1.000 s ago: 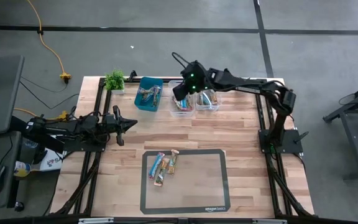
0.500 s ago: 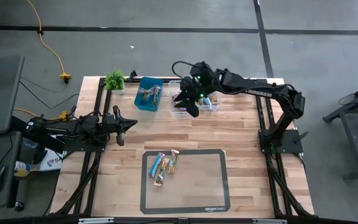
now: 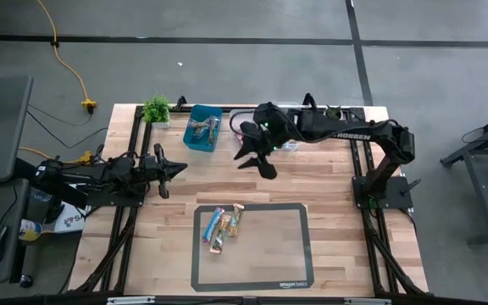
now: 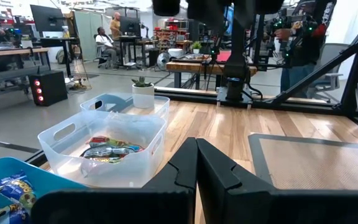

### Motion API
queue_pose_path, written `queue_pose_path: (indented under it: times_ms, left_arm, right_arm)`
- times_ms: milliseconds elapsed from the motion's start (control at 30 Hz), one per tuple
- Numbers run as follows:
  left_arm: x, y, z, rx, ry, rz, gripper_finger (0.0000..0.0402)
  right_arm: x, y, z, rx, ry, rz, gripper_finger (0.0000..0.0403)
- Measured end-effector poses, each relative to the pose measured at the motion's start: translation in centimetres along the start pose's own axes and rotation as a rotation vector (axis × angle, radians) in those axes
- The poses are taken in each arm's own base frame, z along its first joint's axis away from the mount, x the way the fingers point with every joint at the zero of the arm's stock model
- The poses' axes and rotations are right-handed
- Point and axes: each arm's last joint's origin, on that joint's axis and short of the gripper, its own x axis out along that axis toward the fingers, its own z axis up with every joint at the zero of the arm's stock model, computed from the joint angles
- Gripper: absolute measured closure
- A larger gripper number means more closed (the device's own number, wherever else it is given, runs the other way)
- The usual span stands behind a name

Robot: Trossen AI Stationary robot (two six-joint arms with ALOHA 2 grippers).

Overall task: Pick and place Granola Bars by type
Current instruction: Put the right yellow granola bar into the right transparent bin

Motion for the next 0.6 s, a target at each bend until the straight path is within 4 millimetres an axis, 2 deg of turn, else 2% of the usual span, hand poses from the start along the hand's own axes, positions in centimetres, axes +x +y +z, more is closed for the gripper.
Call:
queue_pose_path:
  times_ms: [500,600]
  left_arm:
    - [0.0,0.0,0.0,0.0,0.0,0.0,0.0401]
    - [0.0,0.0,0.0,0.0,0.0,0.0,0.0401]
  right_arm:
    - [3.2,5.3,0.4,-0.187,0.11,-0.059,0.0268]
    - [4.1,6.0,0.4,-0.134,0.135,-0.122,0.0268]
